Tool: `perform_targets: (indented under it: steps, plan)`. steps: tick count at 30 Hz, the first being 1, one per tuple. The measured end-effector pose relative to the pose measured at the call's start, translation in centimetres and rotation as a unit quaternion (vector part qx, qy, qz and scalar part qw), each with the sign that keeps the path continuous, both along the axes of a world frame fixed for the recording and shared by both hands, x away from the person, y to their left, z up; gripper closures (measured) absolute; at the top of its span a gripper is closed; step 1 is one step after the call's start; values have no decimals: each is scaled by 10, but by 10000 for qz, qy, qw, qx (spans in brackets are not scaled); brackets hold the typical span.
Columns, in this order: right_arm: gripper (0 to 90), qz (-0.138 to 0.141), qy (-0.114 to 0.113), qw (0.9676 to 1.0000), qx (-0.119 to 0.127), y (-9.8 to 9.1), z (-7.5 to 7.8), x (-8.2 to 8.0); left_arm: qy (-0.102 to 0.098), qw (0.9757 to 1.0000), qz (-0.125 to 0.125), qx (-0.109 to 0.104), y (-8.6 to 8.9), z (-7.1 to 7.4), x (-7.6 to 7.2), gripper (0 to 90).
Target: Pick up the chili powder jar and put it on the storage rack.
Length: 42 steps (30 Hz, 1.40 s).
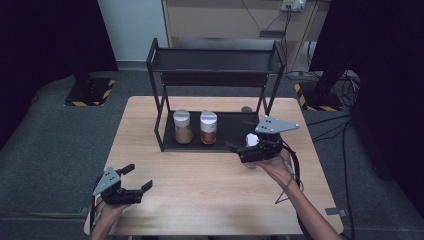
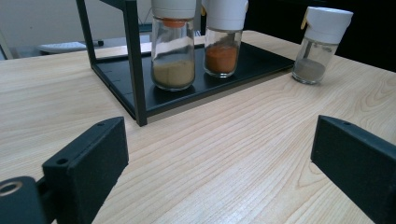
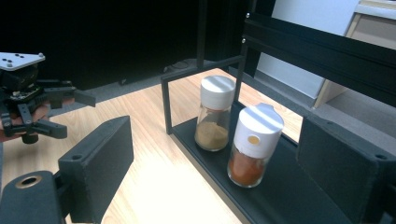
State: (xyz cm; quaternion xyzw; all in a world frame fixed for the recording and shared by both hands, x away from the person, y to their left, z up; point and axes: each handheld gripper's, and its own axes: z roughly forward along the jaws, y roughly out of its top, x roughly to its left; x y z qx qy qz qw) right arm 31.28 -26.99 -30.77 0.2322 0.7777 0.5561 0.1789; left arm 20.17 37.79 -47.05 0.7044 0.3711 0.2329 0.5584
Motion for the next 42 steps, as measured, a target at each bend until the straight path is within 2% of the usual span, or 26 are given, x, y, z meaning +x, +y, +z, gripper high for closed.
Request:
perform_targets:
  steps: [11,22,29,35,42]
  plan:
    - [112,-321,-42,9993,187,-37,-5,-28,6,10000,5,-3,0,0,0,33]
    - [108,-592,-270,9979,46,-58,-3,-62,4,10000,6,0,0,0,0,32]
    - [104,-823,-292,9962,-51,-66,-18,-84,1,10000,-2,14,0,1,0,33]
    - [102,-916,-147,9957,-84,-73,-36,-95,-1,10000,3,21,-1,1,-1,32]
    - [99,-1118,52,9937,27,-85,-59,-105,4,10000,-6,48,-1,2,-1,33]
